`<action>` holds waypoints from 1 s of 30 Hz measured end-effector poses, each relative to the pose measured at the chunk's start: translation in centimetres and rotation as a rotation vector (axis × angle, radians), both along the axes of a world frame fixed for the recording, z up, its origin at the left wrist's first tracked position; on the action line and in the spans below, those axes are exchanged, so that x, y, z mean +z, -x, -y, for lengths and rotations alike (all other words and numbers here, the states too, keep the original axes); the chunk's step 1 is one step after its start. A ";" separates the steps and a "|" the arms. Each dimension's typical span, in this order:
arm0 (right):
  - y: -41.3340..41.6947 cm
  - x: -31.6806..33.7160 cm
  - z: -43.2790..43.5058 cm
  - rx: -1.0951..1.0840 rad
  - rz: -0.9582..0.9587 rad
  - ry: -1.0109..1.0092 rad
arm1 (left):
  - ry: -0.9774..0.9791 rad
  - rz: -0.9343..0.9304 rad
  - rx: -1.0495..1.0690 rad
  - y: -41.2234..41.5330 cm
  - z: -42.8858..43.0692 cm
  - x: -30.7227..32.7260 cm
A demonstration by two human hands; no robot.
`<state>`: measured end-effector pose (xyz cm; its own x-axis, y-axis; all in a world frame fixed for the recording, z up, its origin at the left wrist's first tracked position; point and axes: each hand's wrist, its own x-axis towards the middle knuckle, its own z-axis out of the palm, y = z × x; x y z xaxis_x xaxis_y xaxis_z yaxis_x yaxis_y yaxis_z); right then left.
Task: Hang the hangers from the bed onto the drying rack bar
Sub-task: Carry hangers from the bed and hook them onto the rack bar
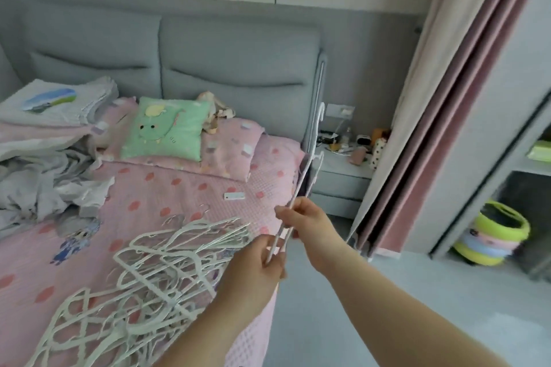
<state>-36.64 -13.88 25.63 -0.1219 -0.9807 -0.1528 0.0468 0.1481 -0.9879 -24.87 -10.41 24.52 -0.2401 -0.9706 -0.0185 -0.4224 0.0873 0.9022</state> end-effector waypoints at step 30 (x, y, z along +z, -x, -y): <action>61.9 19.4 -18.1 -1.039 -1.454 -0.073 | 0.681 0.293 -0.713 54.9 -0.1 19.5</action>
